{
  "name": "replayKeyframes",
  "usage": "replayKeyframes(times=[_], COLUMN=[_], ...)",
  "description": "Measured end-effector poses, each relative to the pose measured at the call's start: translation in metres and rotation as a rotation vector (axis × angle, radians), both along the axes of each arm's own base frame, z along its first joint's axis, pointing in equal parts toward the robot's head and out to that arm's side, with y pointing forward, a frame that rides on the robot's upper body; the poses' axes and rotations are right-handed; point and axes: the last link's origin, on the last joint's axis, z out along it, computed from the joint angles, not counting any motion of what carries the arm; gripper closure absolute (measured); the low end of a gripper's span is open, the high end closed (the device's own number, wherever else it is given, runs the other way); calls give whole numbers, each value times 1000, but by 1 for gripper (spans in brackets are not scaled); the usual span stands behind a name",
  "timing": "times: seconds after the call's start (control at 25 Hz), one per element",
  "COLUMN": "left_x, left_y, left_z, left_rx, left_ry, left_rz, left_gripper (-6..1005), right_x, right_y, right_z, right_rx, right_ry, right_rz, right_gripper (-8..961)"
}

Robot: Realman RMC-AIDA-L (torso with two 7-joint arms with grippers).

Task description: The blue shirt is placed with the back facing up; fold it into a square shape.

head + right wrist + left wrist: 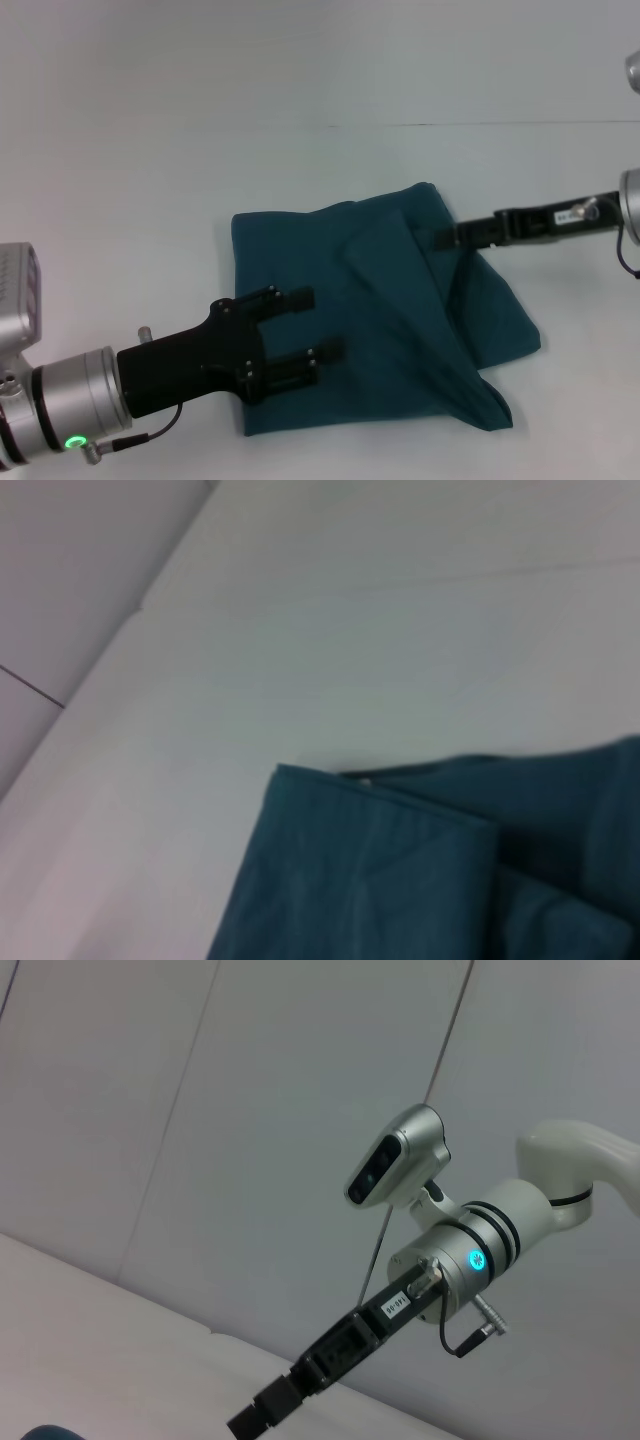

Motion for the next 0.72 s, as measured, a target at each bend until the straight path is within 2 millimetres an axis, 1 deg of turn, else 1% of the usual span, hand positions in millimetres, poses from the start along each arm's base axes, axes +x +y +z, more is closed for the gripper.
replayKeyframes(times=[0.32, 0.48, 0.72], left_x=[-2, -2, -3], left_y=[0, 0, 0], left_z=[-1, -1, -1], left_rx=[5, 9, 12], left_ry=[4, 3, 8], left_rz=[12, 14, 13], left_gripper=[229, 228, 227], right_x=[20, 22, 20], right_y=[-15, -20, -25], right_z=[-1, -12, -27], right_rx=[-32, -58, -80], right_ry=[5, 24, 42], right_rz=[-66, -92, -106], right_gripper=[163, 163, 163])
